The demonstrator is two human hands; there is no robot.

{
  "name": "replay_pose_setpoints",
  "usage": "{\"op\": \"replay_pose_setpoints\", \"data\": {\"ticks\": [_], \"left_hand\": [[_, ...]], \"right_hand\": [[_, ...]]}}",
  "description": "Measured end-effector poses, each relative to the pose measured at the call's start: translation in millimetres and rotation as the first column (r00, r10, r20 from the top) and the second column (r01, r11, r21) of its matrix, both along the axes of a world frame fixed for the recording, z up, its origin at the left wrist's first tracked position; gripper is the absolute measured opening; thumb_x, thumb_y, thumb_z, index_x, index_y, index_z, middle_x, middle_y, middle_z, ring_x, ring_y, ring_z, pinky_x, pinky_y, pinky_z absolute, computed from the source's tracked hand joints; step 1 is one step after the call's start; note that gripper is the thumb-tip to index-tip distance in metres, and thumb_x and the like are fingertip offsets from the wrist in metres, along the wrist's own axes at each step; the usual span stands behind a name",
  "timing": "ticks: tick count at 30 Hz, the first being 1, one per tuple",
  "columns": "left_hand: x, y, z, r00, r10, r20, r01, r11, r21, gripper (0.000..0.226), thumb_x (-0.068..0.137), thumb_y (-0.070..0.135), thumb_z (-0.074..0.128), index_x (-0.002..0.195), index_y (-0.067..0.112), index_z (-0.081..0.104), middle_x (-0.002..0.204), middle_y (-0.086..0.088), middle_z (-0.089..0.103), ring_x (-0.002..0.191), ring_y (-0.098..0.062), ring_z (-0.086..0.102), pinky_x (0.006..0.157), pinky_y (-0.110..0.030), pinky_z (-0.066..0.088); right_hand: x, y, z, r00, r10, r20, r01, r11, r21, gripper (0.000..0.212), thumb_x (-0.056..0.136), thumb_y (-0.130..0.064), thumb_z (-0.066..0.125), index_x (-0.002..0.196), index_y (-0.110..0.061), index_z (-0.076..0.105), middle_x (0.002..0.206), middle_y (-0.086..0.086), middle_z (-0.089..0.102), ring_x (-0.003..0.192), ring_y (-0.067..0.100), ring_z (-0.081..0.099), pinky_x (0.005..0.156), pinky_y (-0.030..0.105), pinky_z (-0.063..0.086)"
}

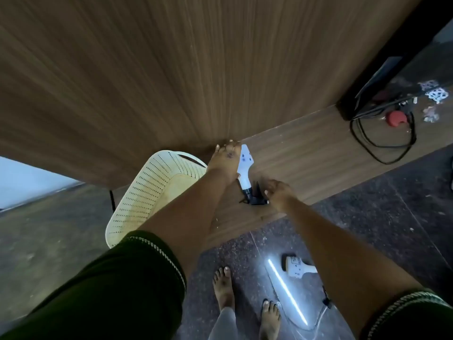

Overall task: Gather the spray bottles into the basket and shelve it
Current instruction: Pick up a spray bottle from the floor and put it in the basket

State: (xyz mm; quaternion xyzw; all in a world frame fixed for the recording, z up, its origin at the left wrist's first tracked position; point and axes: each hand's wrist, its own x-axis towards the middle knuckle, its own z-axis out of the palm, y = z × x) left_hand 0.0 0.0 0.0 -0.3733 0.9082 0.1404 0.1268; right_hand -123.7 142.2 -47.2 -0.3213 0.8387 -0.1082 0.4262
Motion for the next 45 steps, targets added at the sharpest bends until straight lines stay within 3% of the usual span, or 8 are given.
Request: {"op": "replay_pose_setpoints", "data": {"ticks": [8, 12, 17, 21, 27, 33, 38, 45], "left_hand": [[-19.7, -14.7, -9.1, 0.997, 0.004, 0.080, -0.007, 0.999, 0.046, 0.082, 0.081, 0.029, 0.073, 0.143, 0.005, 0.025, 0.143, -0.016, 0.039, 0.129, -0.031, 0.042, 0.099, -0.040, 0.041], [-18.9, -21.5, -9.4, 0.995, 0.104, 0.005, -0.103, 0.983, 0.151, 0.076, 0.080, 0.030, 0.074, 0.137, 0.004, 0.031, 0.141, -0.016, 0.042, 0.129, -0.031, 0.042, 0.101, -0.040, 0.042], [-16.6, -31.3, 7.3, 0.948, 0.315, -0.044, -0.288, 0.909, 0.302, 0.088, 0.079, 0.041, 0.074, 0.143, 0.004, 0.026, 0.148, -0.014, 0.039, 0.135, -0.030, 0.040, 0.109, -0.038, 0.036], [-9.4, -30.9, 19.8, 0.904, 0.416, -0.099, -0.367, 0.873, 0.320, 0.084, 0.078, 0.043, 0.073, 0.139, 0.006, 0.030, 0.139, -0.015, 0.048, 0.126, -0.031, 0.050, 0.100, -0.038, 0.043], [3.2, -26.0, 47.2, 0.799, 0.547, -0.249, -0.414, 0.802, 0.430, 0.080, 0.079, 0.043, 0.071, 0.143, 0.026, 0.025, 0.136, -0.003, 0.051, 0.122, -0.028, 0.051, 0.092, -0.034, 0.044], [36.5, -10.6, 84.7, 0.519, 0.777, -0.357, -0.444, 0.602, 0.664, 0.085, 0.068, 0.046, 0.080, 0.139, 0.029, 0.035, 0.132, 0.002, 0.052, 0.120, -0.021, 0.052, 0.100, -0.037, 0.048], [101.6, 15.5, 110.5, 0.226, 0.932, -0.284, -0.325, 0.347, 0.880, 0.079, 0.072, 0.040, 0.080, 0.139, 0.030, 0.040, 0.134, 0.006, 0.049, 0.115, -0.017, 0.054, 0.096, -0.035, 0.050], [189.7, 54.3, 100.9, -0.043, 0.986, -0.159, -0.240, 0.145, 0.960, 0.065, 0.084, 0.024, 0.070, 0.142, 0.022, 0.039, 0.146, -0.008, 0.043, 0.125, -0.023, 0.049, 0.093, -0.034, 0.042]], "right_hand": [[2.4, -17.3, -19.9, 0.992, 0.060, -0.110, -0.057, 0.998, 0.025, 0.039, 0.097, -0.018, 0.038, 0.135, -0.025, 0.045, 0.136, 0.017, 0.046, 0.120, 0.034, 0.043, 0.100, 0.040, 0.042], [-9.2, -3.8, -18.6, 0.927, -0.317, -0.200, 0.301, 0.948, -0.107, 0.048, 0.086, -0.004, 0.044, 0.133, -0.014, 0.045, 0.134, 0.015, 0.049, 0.123, 0.037, 0.041, 0.100, 0.043, 0.039], [-8.2, 16.8, -2.1, 0.366, -0.842, 0.397, 0.918, 0.397, -0.004, 0.036, 0.094, -0.008, 0.047, 0.130, -0.005, 0.047, 0.133, 0.016, 0.051, 0.103, 0.029, 0.054, 0.096, 0.040, 0.044], [11.3, 7.2, 29.8, 0.125, -0.585, 0.801, 0.904, 0.400, 0.150, 0.027, 0.085, 0.012, 0.047, 0.102, -0.006, 0.057, 0.100, 0.007, 0.059, 0.080, 0.013, 0.056, 0.080, 0.024, 0.046], [18.3, -33.4, 76.7, -0.117, -0.446, 0.887, 0.959, 0.182, 0.218, 0.026, 0.088, -0.012, 0.064, 0.111, -0.003, 0.059, 0.103, 0.007, 0.067, 0.089, 0.012, 0.065, 0.076, 0.023, 0.059], [35.3, -45.0, 138.9, 0.371, -0.462, 0.805, 0.922, 0.287, -0.260, 0.005, 0.090, -0.015, 0.063, 0.093, -0.012, 0.064, 0.099, 0.007, 0.068, 0.087, 0.014, 0.067, 0.087, 0.030, 0.053], [80.7, -53.8, 188.8, 0.836, -0.350, 0.422, 0.548, 0.557, -0.624, 0.014, 0.084, -0.034, 0.065, 0.083, -0.020, 0.064, 0.084, 0.006, 0.070, 0.085, 0.024, 0.067, 0.079, 0.039, 0.053], [160.5, -64.1, 198.8, 0.997, 0.048, 0.064, 0.008, 0.739, -0.674, 0.019, 0.091, -0.028, 0.058, 0.100, -0.011, 0.061, 0.088, 0.001, 0.057, 0.083, 0.019, 0.052, 0.067, 0.026, 0.031]]}}
